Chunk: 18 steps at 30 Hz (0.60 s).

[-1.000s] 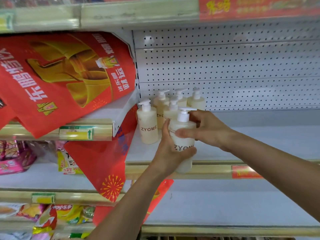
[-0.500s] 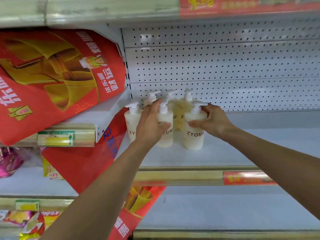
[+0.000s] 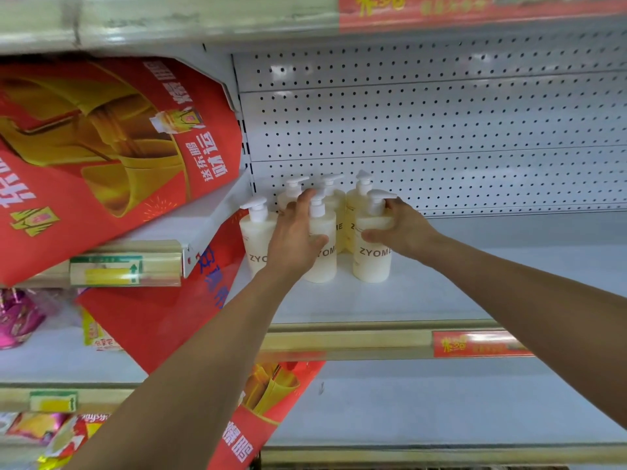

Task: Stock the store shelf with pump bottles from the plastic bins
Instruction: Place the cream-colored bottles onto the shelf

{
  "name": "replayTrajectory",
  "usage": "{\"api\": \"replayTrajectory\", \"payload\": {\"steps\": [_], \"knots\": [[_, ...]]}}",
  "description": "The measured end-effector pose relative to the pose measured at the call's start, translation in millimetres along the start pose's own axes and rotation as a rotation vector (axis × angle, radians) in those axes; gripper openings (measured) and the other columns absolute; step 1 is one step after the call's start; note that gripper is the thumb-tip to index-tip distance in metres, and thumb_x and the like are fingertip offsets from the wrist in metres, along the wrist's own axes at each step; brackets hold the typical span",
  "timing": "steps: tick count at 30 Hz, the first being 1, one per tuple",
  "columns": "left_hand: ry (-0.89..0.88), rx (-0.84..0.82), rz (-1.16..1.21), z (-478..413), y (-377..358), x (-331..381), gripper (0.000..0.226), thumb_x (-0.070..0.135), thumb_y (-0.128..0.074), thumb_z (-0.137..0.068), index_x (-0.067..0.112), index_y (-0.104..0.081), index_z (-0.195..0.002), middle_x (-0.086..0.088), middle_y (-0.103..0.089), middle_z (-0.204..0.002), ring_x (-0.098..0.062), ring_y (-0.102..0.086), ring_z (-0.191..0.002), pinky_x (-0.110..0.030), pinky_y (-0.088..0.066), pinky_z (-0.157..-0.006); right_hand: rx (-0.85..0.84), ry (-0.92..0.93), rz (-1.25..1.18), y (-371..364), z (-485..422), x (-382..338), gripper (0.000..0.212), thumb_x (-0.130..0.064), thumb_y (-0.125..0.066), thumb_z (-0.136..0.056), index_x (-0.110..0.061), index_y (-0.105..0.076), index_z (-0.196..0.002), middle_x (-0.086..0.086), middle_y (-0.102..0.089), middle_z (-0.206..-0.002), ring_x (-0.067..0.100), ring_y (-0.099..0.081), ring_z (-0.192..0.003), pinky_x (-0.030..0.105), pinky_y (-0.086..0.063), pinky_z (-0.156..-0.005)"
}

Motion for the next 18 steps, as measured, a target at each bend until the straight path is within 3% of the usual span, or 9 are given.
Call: {"api": "replayTrajectory", "payload": {"steps": [4, 7, 12, 15, 18], "knots": [[-0.029, -0.062, -0.193, 7.2, 9.3, 7.0, 0.089, 0.036, -0.071, -0.083, 0.029, -0.017, -0.154, -0.006, -0.035, -0.148, -0.026, -0.030, -0.137, -0.043, -0.040, -0.103, -0.087, -0.123, 0.072, -0.7, 14.2, -1.6, 0.089, -0.029, -0.076, -0.077, -0.011, -0.023, -0.147, 0.009, -0.036, -0.143, 0.027, -0.044, -0.126, 0.036, -0.044, -0.093], [-0.126, -0.034, -0.286, 32.3, 27.4, 20.3, 0.082, 0.042, -0.067, -0.086, 0.025, -0.023, -0.153, 0.000, -0.034, -0.151, -0.021, -0.026, -0.140, -0.040, -0.040, -0.101, 0.015, -0.122, 0.262, 10.0, 41.2, -10.8, 0.080, -0.037, -0.071, -0.082, -0.011, -0.028, -0.144, 0.011, -0.035, -0.143, 0.029, -0.038, -0.131, 0.039, -0.039, -0.093], [-0.291, 0.064, -0.403, 103.2, 65.5, 29.4, 0.077, 0.045, -0.064, -0.085, 0.025, -0.030, -0.152, -0.003, -0.050, -0.136, -0.027, -0.049, -0.121, -0.041, -0.041, -0.097, 0.264, 0.231, 0.528, 1.0, 114.1, -53.2, 0.052, -0.039, -0.060, -0.089, -0.021, -0.048, -0.136, 0.001, -0.044, -0.140, 0.024, -0.044, -0.126, 0.040, -0.044, -0.089], [-0.321, 0.086, -0.424, 153.6, 83.1, 13.6, 0.071, 0.043, -0.065, -0.082, 0.022, -0.042, -0.146, -0.003, -0.058, -0.128, -0.030, -0.054, -0.115, -0.042, -0.040, -0.098, 0.369, 0.403, 0.536, -23.5, 165.3, -69.3, 0.043, -0.035, -0.063, -0.088, -0.020, -0.056, -0.127, 0.000, -0.054, -0.131, 0.026, -0.053, -0.114, 0.039, -0.046, -0.083], [-0.282, 0.032, -0.398, 203.4, 93.4, -20.3, 0.066, 0.040, -0.070, -0.080, 0.019, -0.050, -0.140, -0.004, -0.063, -0.121, -0.030, -0.058, -0.110, -0.042, -0.044, -0.093, 0.374, 0.451, 0.474, -61.0, 211.4, -69.2, 0.039, -0.031, -0.065, -0.087, -0.018, -0.059, -0.123, -0.001, -0.058, -0.126, 0.025, -0.057, -0.109, 0.038, -0.050, -0.075]]}}
Point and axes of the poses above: each hand's wrist, its own z-axis away from the middle knuckle, its own y-axis out of the back of the hand, x = y × z, the point moved 7 cm from there along -z, towards the middle knuckle
